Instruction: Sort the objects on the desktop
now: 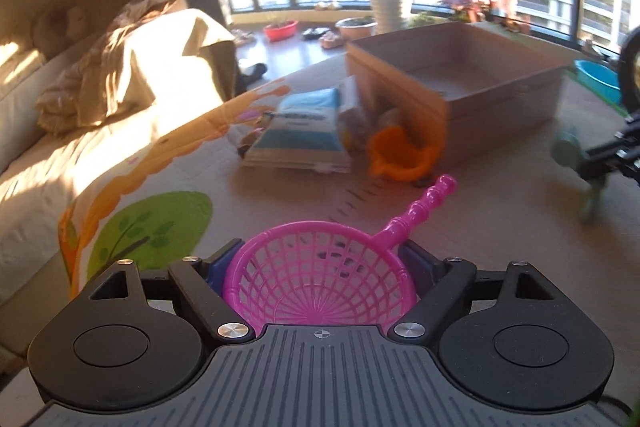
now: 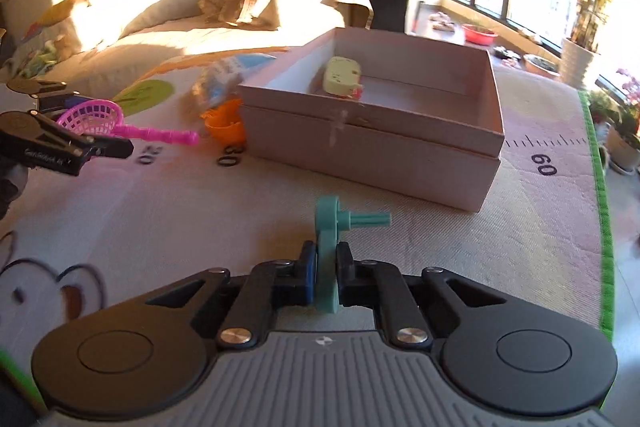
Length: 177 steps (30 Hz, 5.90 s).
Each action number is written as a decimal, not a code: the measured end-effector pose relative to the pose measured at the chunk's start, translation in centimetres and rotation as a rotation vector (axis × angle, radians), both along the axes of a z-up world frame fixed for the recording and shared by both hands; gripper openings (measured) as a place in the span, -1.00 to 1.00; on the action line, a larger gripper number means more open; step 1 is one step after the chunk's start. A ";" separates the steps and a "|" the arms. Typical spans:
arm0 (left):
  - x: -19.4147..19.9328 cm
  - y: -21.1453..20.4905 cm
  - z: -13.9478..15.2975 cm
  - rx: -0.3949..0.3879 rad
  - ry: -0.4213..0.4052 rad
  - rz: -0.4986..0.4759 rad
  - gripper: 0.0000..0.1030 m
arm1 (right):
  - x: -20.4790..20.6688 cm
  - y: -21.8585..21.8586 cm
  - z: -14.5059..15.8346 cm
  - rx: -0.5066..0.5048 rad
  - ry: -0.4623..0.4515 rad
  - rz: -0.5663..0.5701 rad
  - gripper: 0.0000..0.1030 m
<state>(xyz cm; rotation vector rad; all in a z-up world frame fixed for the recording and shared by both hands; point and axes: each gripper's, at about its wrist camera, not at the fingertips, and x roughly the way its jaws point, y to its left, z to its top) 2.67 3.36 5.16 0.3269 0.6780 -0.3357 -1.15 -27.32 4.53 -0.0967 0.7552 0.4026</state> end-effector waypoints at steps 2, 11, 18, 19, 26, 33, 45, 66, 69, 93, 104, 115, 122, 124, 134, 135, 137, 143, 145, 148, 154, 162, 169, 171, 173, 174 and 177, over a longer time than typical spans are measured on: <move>-1.4 -0.5 1.2 -0.014 -0.012 -0.028 0.70 | -0.9 -0.5 1.2 0.026 -0.011 0.010 -0.85; 2.9 -7.0 5.5 -0.216 -0.105 -0.068 0.70 | -1.2 -3.6 6.5 0.104 -0.181 -0.068 -0.96; 12.5 -14.5 3.6 -0.298 -0.041 -0.034 0.86 | -0.7 -3.1 3.8 0.023 -0.123 -0.055 -0.75; 13.0 -14.9 3.4 -0.291 -0.031 -0.030 0.86 | -0.9 -3.0 3.3 -0.001 -0.121 -0.060 -0.58; 9.8 -12.6 3.0 -0.236 -0.035 -0.009 0.95 | -0.3 -3.6 -0.2 -0.080 -0.080 -0.078 -0.19; 3.9 -8.0 1.2 -0.222 -0.010 0.043 0.96 | 1.0 -3.1 -0.4 -0.070 -0.035 -0.051 -0.80; 0.8 -5.9 -3.4 -0.200 0.073 0.023 0.97 | 9.1 -1.7 7.1 0.053 -0.138 -0.093 -0.95; 2.6 -3.8 -4.0 -0.283 0.095 0.064 0.98 | 9.1 -1.6 5.1 0.024 0.014 -0.092 -0.64; 2.3 -3.8 -3.9 -0.282 0.089 0.071 0.98 | 9.5 -0.9 6.3 0.030 -0.012 -0.071 -0.64; 5.4 -3.4 -3.6 -0.249 0.044 0.069 0.03 | 19.5 9.7 7.8 0.130 0.108 -0.008 -0.23; -0.9 0.2 -3.2 -0.217 0.051 0.030 0.82 | 29.2 19.5 2.1 -0.035 0.219 -0.081 -0.24; -1.6 1.3 -2.6 -0.203 0.024 0.108 0.94 | 22.5 21.2 0.4 -0.016 0.405 0.099 -0.25; -1.9 0.3 -2.9 -0.184 0.049 0.077 0.95 | 15.0 16.3 4.0 0.030 0.282 0.153 -0.25; -1.6 0.0 -3.2 -0.197 0.061 0.070 0.96 | 13.5 13.8 5.3 0.075 0.256 0.127 -0.24; 1.1 -0.1 -3.5 -0.140 0.037 0.168 0.96 | 6.7 4.6 5.7 0.066 0.138 -0.046 -0.11; 1.2 0.2 -3.3 -0.139 0.034 0.186 0.96 | 6.3 4.3 5.2 0.062 0.138 -0.054 -0.07; 1.4 1.0 -2.7 -0.141 0.026 0.216 0.96 | 5.4 4.3 4.3 0.048 0.134 -0.052 -0.05; -0.1 3.9 -0.7 -0.181 -0.012 0.251 0.96 | 2.8 6.3 2.4 0.024 0.125 0.044 0.15; -0.5 4.7 -0.4 -0.187 -0.014 0.278 0.96 | 1.9 7.4 2.0 0.022 0.120 0.105 0.24; -0.8 5.2 -0.1 -0.189 -0.014 0.305 0.96 | 0.9 9.2 1.3 0.028 0.109 0.201 0.37; -0.2 4.4 -0.6 -0.169 0.017 0.308 0.97 | 1.4 13.3 -0.5 0.081 0.118 0.306 0.40; 0.4 2.5 -0.8 -0.158 0.023 0.265 0.96 | 0.9 12.8 -0.5 0.047 0.089 0.328 -0.49; 1.6 0.3 -2.2 -0.193 0.104 0.214 0.97 | 1.7 6.8 -0.5 0.025 0.077 0.134 -0.49; 1.6 -0.8 -2.6 -0.212 0.134 0.166 0.97 | 2.1 5.2 -0.6 0.029 0.066 0.077 -0.49; 1.1 -2.0 -2.6 -0.206 0.135 0.110 0.97 | 2.6 3.6 -0.7 0.041 0.062 0.021 -0.49; 0.8 -2.4 -2.5 -0.207 0.129 0.072 0.97 | 2.7 2.9 -0.7 0.039 0.062 -0.006 -0.46; -0.1 -3.1 -1.5 -0.199 0.064 0.009 0.97 | 2.9 1.3 -0.7 0.027 0.054 -0.064 -0.40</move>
